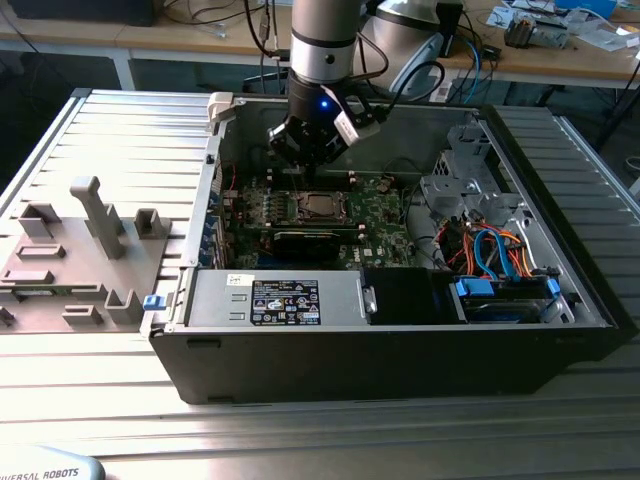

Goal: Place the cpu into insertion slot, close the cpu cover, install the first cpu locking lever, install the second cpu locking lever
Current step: 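Install the first cpu locking lever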

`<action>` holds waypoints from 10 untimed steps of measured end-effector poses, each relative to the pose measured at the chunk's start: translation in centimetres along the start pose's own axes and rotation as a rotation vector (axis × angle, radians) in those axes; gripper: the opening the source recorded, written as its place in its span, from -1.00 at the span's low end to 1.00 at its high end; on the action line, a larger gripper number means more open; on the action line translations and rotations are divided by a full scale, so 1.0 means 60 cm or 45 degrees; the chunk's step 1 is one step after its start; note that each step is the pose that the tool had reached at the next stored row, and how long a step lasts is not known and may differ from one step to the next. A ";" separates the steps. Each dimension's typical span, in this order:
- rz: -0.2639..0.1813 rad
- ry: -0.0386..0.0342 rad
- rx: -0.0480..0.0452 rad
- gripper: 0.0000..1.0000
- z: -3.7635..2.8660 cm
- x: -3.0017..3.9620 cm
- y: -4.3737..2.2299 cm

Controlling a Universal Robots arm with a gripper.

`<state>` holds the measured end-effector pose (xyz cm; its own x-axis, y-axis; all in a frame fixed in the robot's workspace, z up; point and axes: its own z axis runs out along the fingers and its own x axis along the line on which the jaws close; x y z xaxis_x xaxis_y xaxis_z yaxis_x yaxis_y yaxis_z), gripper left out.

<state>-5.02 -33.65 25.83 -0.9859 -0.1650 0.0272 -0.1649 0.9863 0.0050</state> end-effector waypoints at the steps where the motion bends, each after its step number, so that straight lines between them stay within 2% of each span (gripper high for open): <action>1: 0.000 -0.0001 0.000 -0.79 0.000 0.000 0.000; 10: 0.000 -0.0001 0.000 -0.79 -0.005 0.000 0.000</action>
<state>-5.03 -33.65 26.11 -0.9859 -0.1650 0.0271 -0.1649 0.9863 0.0052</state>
